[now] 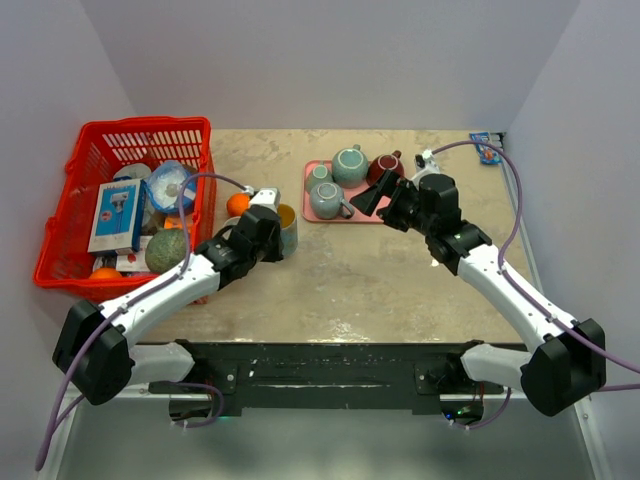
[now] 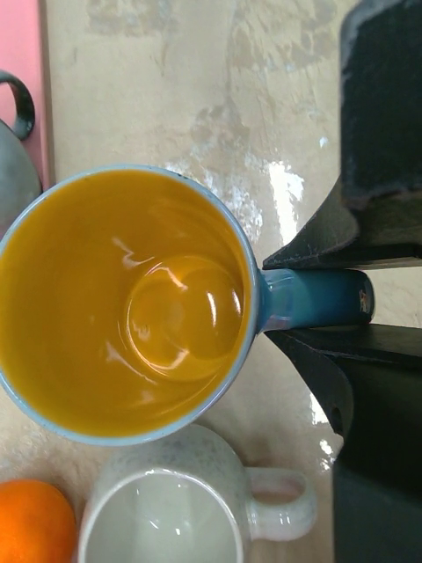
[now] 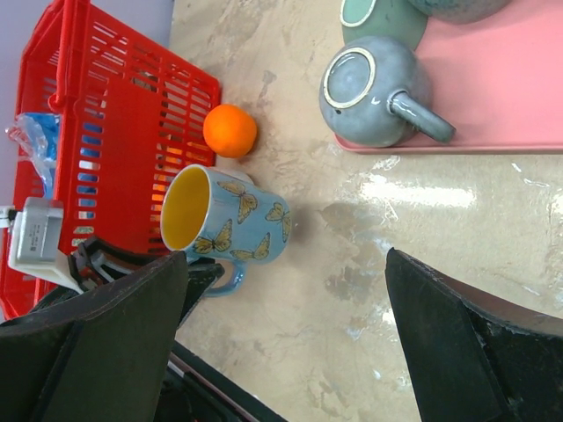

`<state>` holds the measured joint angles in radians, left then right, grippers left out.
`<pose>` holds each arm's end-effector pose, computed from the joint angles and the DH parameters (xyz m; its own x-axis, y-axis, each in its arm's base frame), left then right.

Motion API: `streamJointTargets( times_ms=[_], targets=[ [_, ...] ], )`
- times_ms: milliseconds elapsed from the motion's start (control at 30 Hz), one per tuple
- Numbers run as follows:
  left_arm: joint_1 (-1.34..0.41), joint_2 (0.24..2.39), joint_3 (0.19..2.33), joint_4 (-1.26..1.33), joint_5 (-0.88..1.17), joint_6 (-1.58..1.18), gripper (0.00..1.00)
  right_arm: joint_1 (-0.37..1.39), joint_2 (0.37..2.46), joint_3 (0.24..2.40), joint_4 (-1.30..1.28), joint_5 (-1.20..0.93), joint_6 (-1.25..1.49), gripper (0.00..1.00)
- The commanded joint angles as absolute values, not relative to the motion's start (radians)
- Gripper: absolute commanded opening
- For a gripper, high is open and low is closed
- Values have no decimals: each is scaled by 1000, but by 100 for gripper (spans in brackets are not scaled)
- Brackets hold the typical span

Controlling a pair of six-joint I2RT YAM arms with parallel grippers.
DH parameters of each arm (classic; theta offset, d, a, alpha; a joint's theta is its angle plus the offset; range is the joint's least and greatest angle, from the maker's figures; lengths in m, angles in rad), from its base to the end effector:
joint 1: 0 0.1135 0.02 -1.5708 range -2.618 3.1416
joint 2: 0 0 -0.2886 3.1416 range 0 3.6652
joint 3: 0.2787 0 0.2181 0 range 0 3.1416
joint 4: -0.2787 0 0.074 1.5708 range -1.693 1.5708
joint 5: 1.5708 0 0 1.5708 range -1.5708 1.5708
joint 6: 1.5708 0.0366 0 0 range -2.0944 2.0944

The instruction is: Turn the mug right side up

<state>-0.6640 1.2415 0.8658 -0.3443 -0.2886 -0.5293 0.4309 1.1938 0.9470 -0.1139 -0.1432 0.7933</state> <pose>0.1842 -0.1309 0.2935 -0.6614 -0.0970 -0.7437 0.1023 0.9707 -0.2176 0.2112 0.1029 0.3499 -0.6060 0.4978 -0.6205 -0.1466 0.6968 0.7021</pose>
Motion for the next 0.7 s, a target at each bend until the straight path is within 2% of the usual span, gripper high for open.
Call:
streamJointTargets(
  times_ms=[0,267,600,667],
  targets=[
    [-672,1203,867,-131,-386,-482,0,428,1206,973,-106,-124,776,98],
    [-680,1180,654,141,-399,-436,0,426,1212,982,-107,-127,766,98],
    [-683,1210,588,195,-462,-454,0,426,1221,991,-123,-120,747,99],
    [-684,1216,586,178,-465,-462,10,425,1223,991,-124,-118,744,99]
  ],
)
